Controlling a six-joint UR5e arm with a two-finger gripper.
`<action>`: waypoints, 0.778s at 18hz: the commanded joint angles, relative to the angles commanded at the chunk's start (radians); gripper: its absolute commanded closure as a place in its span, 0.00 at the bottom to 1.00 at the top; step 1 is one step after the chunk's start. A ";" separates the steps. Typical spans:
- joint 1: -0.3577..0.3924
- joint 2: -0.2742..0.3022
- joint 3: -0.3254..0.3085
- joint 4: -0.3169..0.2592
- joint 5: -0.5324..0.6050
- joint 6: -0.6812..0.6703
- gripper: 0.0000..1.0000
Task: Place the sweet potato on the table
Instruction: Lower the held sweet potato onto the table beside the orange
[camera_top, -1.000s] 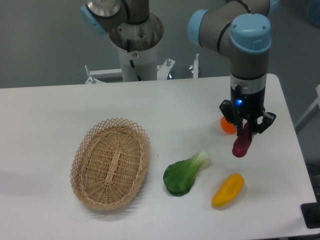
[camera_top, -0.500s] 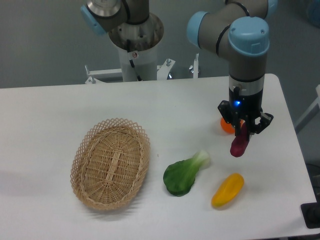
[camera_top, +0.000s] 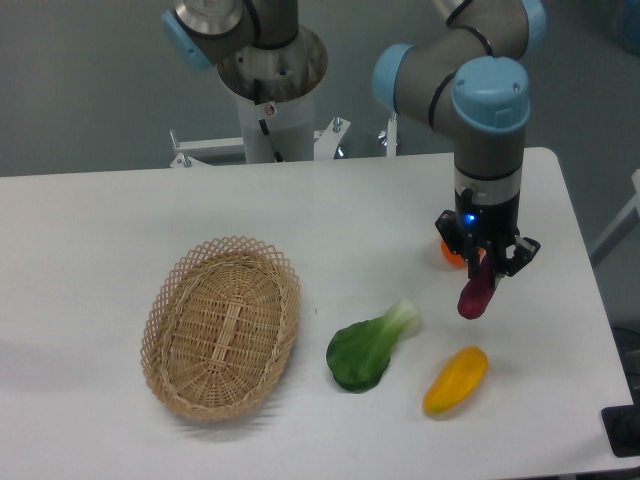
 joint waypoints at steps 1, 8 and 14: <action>0.018 -0.015 -0.015 0.029 0.005 0.060 0.83; 0.052 -0.124 -0.054 0.169 0.003 0.197 0.84; 0.051 -0.144 -0.074 0.173 0.002 0.180 0.82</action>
